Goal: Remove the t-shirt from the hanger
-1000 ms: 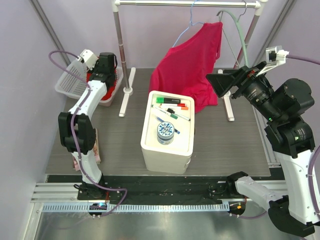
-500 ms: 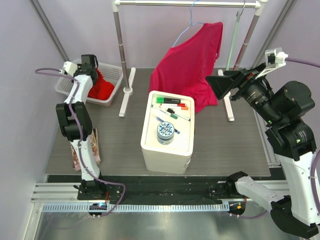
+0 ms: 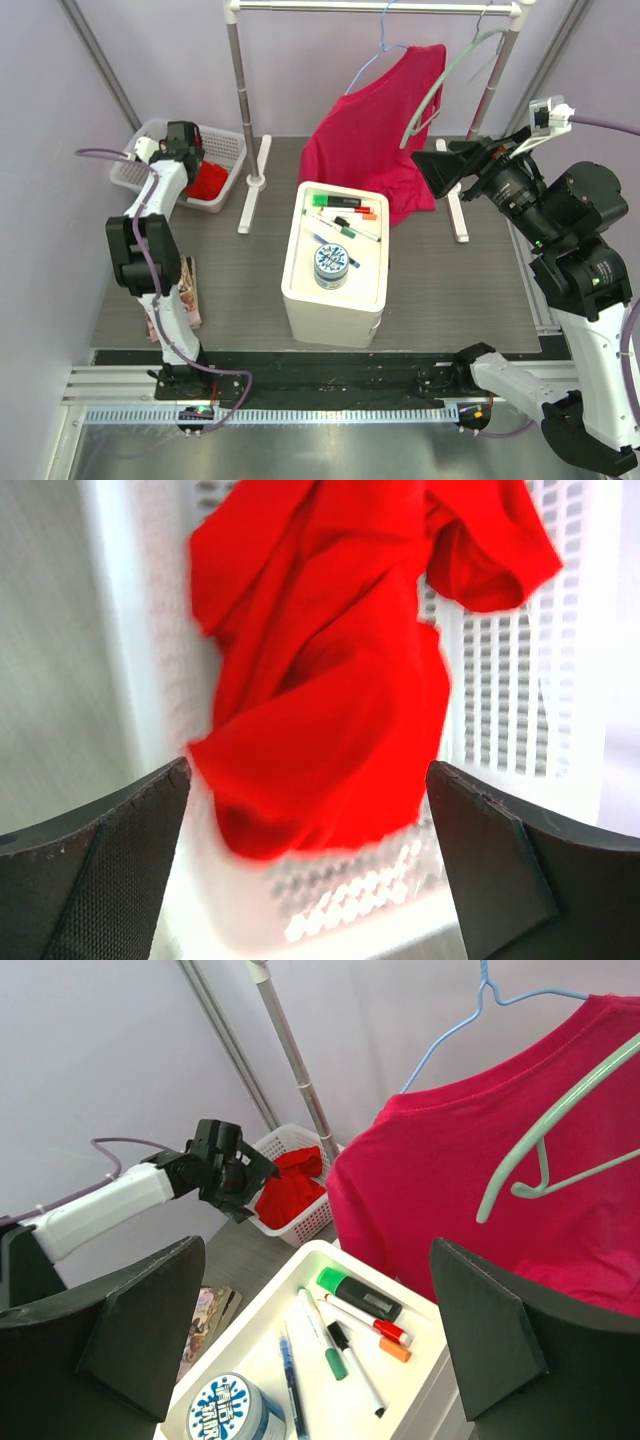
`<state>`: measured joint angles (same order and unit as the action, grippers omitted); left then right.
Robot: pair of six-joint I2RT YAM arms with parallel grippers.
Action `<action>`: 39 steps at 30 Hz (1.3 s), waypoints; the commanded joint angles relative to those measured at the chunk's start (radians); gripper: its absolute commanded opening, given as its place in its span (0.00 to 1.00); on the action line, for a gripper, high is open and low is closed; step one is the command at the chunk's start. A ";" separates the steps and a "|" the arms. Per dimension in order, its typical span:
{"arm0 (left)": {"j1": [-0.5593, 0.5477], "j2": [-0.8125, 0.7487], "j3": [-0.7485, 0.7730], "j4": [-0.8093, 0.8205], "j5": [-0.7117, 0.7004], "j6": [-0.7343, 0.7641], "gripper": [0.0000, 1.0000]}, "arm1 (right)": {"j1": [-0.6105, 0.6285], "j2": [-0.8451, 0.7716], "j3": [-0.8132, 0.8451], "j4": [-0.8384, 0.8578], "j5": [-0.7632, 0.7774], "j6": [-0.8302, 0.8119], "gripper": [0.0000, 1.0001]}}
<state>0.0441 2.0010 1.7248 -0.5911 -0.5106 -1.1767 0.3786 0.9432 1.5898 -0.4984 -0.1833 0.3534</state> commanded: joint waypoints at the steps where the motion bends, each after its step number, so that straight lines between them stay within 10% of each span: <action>1: -0.004 -0.237 -0.170 0.106 0.039 -0.009 1.00 | 0.006 0.012 0.006 0.026 0.011 0.004 1.00; 12: -0.110 -0.726 -0.654 0.241 0.225 -0.051 1.00 | 0.006 0.106 0.099 -0.040 0.054 0.045 1.00; 22: -0.217 -1.015 -0.772 0.572 0.542 0.237 0.83 | 0.008 0.187 0.180 -0.052 0.030 0.119 1.00; 39: -0.451 -0.408 0.022 0.497 0.853 0.790 0.84 | 0.006 0.324 0.346 -0.112 0.018 0.150 0.99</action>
<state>-0.4095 1.4944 1.5887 -0.0208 0.3027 -0.5739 0.3798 1.2510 1.8603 -0.6235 -0.1688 0.5037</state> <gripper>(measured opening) 0.838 0.991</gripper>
